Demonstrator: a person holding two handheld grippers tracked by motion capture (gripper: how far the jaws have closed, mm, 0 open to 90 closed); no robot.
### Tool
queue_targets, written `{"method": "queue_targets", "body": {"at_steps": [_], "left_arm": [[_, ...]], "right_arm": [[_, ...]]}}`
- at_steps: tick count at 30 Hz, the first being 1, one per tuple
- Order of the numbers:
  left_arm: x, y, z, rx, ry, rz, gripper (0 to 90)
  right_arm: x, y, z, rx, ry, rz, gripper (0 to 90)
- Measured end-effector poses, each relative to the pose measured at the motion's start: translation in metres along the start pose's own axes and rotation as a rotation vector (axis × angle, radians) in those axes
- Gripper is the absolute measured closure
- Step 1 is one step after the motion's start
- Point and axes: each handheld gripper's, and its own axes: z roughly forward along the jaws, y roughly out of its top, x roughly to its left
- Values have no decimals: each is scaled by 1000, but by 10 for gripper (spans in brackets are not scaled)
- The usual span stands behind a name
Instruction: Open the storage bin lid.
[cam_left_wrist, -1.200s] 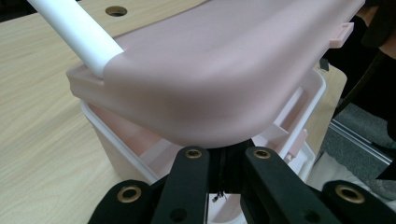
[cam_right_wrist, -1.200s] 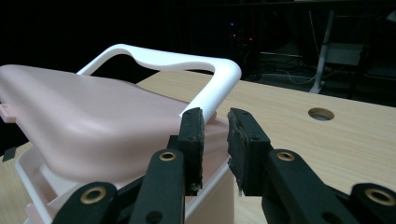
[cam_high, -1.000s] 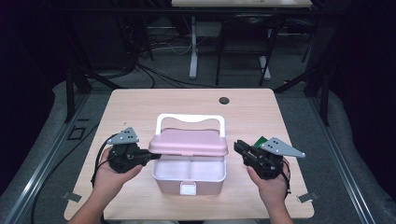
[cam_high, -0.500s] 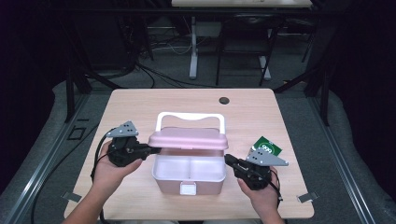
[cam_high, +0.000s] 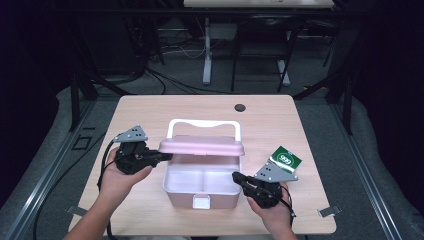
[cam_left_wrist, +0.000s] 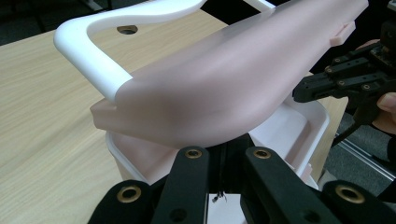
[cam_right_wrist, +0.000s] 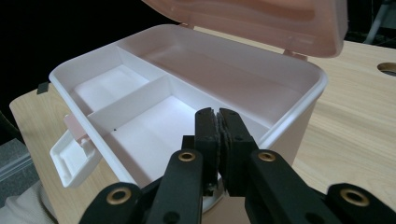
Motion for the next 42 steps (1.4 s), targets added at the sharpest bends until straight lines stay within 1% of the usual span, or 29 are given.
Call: {"method": "queue_targets", "body": {"at_steps": [2, 14, 20, 21, 28, 38, 42], "left_arm": [[0, 0, 0, 0, 2, 1, 900], [2, 5, 0, 0, 7, 1, 900], [3, 8, 0, 0, 11, 2, 900], [3, 8, 0, 0, 12, 1, 900], [5, 12, 0, 0, 16, -1, 900], [9, 23, 2, -5, 36, -8, 900], [12, 30, 3, 3, 48, -5, 900]], "right_arm": [[1, 0, 1, 9, 12, 2, 877], [8, -4, 7, 32, 38, -20, 889], [12, -5, 10, 44, 42, -40, 888], [13, -6, 11, 50, 35, -44, 889], [13, -7, 10, 56, 38, -46, 898], [14, -8, 10, 53, 48, -47, 900], [13, -8, 9, 55, 52, -51, 900]]}}
